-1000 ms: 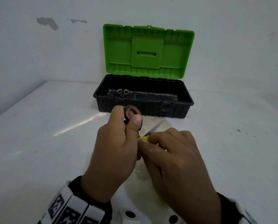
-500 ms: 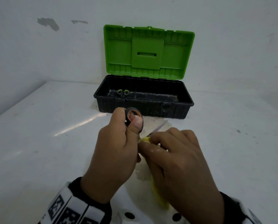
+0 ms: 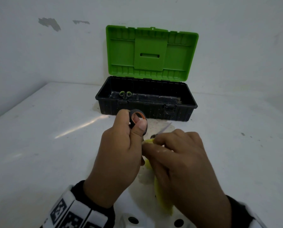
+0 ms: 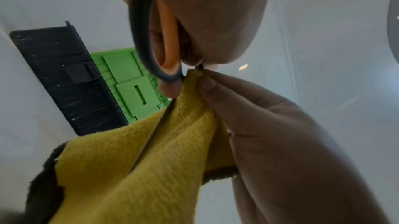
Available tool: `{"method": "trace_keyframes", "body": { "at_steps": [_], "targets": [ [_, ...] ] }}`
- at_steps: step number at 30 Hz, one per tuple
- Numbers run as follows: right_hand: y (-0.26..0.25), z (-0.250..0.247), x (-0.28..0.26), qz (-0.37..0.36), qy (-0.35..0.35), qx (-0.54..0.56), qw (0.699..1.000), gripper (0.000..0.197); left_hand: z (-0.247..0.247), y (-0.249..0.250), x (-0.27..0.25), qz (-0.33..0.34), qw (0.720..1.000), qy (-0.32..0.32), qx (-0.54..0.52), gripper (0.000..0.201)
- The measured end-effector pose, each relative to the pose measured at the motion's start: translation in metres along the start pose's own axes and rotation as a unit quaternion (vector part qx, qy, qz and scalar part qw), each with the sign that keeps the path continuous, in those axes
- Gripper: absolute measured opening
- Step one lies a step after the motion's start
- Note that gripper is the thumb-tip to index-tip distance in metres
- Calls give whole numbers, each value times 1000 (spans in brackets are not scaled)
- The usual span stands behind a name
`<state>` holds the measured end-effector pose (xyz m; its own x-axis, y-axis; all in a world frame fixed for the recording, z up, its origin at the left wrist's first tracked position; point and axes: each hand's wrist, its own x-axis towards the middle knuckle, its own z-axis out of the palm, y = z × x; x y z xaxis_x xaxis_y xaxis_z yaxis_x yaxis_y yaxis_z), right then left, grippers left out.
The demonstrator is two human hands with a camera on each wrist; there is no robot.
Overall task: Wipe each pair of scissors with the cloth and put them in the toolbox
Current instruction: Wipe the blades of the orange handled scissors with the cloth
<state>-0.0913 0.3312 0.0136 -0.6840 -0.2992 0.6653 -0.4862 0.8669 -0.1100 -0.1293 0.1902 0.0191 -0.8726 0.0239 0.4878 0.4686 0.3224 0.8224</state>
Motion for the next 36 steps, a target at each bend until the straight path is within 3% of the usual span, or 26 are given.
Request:
{"method": "trace_keyframes", "body": {
  "at_steps": [6, 9, 12, 16, 20, 23, 26, 28, 33, 36],
  "targets": [
    [24, -2, 9, 57, 13, -5, 998, 23, -5, 2, -4, -1, 1000, -15, -5, 27],
    [17, -1, 9, 49, 2, -5, 999, 29, -4, 0, -3, 23, 999, -5, 23, 27],
    [13, -2, 10, 43, 0, -4, 999, 23, -3, -3, -5, 62, 996, 1, 57, 31],
    [29, -3, 15, 65, 6, -8, 998, 18, -3, -8, -11, 113, 989, 6, 93, 18],
    [46, -4, 19, 89, -14, 0, 996, 27, -3, -11, -13, 111, 987, -2, 112, 17],
    [61, -7, 22, 105, 10, 12, 994, 19, -5, -7, -11, 67, 995, 0, 68, 21],
    [69, -17, 21, 147, 63, 91, 983, 14, -10, -2, -4, -52, 997, 11, -50, 28],
    [66, -24, 17, 160, 72, 136, 975, 15, -13, -4, 2, -141, 982, 22, -127, 29],
    [43, -22, 14, 37, 49, 113, 992, 17, -6, -14, 10, -235, 956, 26, -177, 29],
    [31, -15, 15, -48, -26, 63, 997, 23, 0, -14, 10, -245, 953, 24, -178, 28]
  ]
}}
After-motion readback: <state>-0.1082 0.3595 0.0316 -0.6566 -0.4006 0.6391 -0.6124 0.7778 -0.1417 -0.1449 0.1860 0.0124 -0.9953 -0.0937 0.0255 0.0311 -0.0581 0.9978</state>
